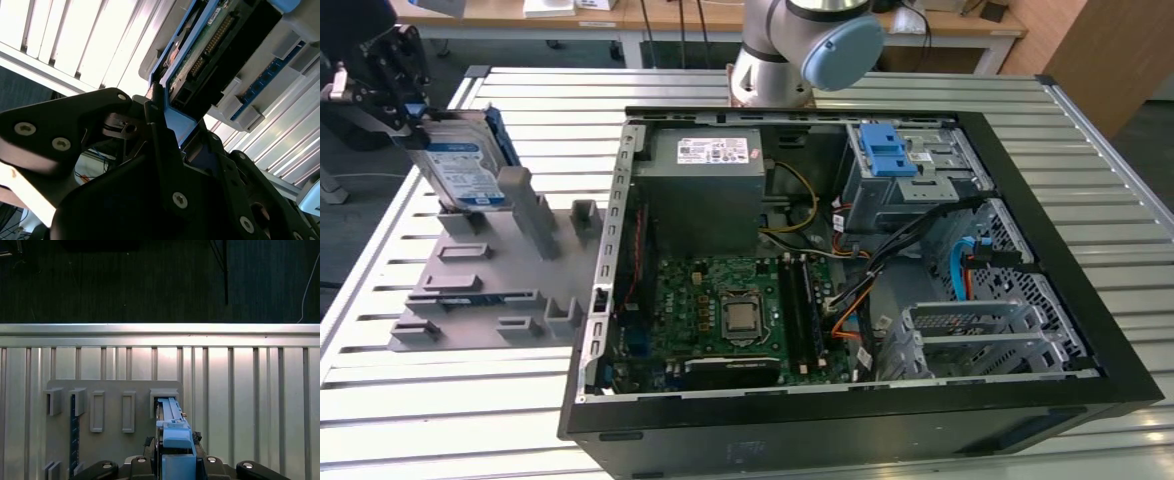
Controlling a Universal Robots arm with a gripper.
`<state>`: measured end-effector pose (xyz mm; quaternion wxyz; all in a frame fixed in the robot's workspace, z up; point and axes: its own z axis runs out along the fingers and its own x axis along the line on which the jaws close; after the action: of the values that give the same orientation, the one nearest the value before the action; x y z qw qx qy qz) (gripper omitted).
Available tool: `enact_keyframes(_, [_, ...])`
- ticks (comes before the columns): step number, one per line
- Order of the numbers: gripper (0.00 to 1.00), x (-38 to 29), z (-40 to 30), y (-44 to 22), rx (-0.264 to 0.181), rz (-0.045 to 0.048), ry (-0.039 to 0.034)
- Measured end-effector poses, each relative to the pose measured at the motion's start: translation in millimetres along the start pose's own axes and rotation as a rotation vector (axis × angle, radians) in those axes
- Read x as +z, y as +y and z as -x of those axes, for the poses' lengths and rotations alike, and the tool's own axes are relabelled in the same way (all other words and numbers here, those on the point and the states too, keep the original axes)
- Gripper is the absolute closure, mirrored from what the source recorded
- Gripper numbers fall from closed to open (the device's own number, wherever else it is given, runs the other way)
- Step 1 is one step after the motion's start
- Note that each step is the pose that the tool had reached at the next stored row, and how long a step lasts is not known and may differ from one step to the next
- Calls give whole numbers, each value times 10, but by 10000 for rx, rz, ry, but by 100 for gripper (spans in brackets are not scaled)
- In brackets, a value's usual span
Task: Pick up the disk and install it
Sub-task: 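Pick up the disk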
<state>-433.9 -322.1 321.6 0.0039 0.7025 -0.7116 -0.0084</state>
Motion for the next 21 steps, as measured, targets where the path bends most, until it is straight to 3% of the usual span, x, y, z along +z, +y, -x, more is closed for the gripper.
enact_keyframes(21, [64, -78, 12, 1, 0, -5, -2])
